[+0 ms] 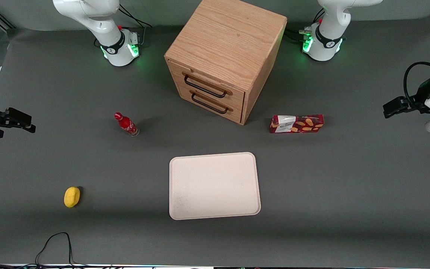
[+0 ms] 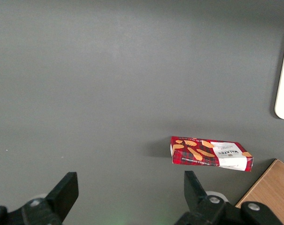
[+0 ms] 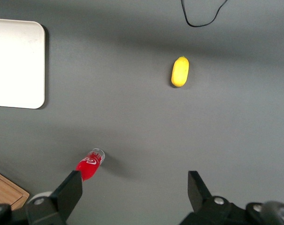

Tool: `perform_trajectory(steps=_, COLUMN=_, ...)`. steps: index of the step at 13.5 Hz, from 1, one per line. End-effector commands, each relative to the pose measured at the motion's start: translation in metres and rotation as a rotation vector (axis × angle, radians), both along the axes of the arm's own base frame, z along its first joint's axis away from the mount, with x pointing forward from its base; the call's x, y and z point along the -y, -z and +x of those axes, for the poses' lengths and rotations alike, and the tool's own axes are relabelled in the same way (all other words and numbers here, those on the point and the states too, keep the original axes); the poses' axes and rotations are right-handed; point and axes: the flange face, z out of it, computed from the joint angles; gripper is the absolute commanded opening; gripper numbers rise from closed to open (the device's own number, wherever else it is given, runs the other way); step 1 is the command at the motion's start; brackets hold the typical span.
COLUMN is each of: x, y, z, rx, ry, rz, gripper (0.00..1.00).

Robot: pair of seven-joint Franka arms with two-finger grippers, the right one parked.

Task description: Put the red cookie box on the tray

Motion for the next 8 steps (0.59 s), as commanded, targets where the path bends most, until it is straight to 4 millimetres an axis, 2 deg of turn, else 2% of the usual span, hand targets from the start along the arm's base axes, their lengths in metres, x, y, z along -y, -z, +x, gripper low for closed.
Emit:
perform_trajectory(steps=1, x=0.000, y=-0.007, z=-0.001, rx=-0.009, ry=0.016, rz=0.008, gripper=1.00)
perform_trajectory(steps=5, x=-0.002, y=-0.003, z=0.000, rx=-0.021, ry=0.007, rz=0.008, gripper=1.00)
perform_trajectory(steps=8, x=0.021, y=-0.003, z=-0.002, rx=-0.030, ry=0.026, rz=0.010, gripper=1.00)
